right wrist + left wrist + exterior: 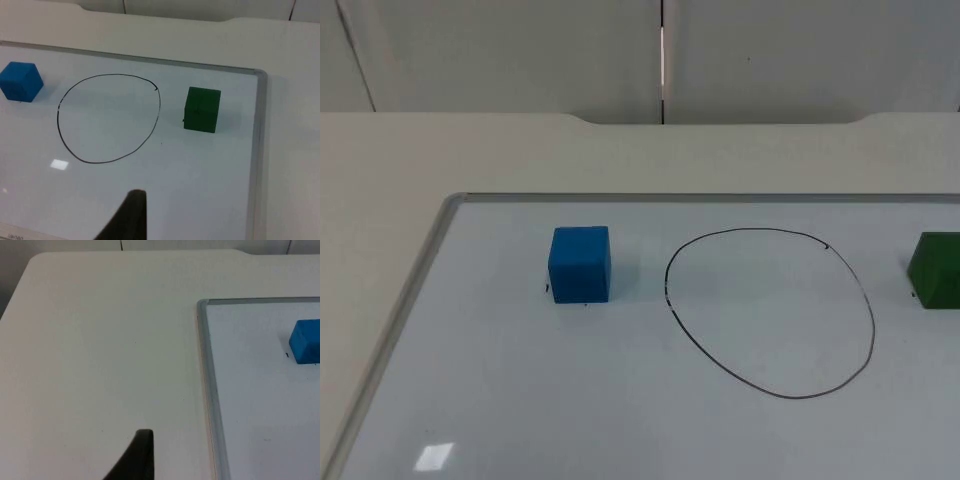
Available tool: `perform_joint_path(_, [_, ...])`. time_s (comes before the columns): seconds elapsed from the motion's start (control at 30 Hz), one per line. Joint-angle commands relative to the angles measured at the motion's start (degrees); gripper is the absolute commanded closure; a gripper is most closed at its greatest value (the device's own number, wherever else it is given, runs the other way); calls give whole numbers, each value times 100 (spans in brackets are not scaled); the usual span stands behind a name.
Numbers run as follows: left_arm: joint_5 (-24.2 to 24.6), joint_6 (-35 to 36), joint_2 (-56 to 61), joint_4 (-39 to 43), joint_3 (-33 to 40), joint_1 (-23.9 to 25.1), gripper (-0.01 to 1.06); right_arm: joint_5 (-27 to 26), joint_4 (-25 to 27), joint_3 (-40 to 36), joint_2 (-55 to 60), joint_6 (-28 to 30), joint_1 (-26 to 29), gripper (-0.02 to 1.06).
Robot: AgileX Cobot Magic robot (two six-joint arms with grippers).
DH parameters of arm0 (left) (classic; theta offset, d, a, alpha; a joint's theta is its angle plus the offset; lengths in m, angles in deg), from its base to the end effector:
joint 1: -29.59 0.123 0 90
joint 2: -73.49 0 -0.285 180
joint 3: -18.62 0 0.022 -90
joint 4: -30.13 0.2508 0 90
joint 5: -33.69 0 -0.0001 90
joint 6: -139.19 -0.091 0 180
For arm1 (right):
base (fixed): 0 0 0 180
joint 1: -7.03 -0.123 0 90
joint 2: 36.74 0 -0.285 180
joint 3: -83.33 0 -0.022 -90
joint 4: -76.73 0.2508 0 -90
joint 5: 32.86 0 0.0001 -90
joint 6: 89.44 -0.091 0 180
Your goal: Push the two cubes into the marked area.
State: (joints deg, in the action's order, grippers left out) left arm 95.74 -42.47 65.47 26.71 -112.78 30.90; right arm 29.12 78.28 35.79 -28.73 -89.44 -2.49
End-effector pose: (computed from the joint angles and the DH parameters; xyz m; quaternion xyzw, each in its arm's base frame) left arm -0.0051 -0.0049 0.2755 0.0040 0.8598 -0.0166 0.5104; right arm -0.0075 0.0010 0.2806 -0.0717 0.8520 0.0565 0.5156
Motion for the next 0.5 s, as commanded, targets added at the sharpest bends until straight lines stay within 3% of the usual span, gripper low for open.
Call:
perform_joint_path(0.0, [-54, -2, 23, -15, 35, 10, 2, -20, 28, -11, -22, 55, 31, -1])
perform_joint_path(0.07, [-54, -2, 23, -15, 35, 10, 3, -20, 28, -11, -22, 55, 31, -1])
perform_joint_path(0.23, [-86, -2, 23, -4, -116, 10, 20, -20, 28, -11, -22, 55, 31, -1])
perform_joint_path(0.47, [-91, -2, -219, 96, -356, 10, 21, -20, 28, -11, -22, 55, 31, -1])
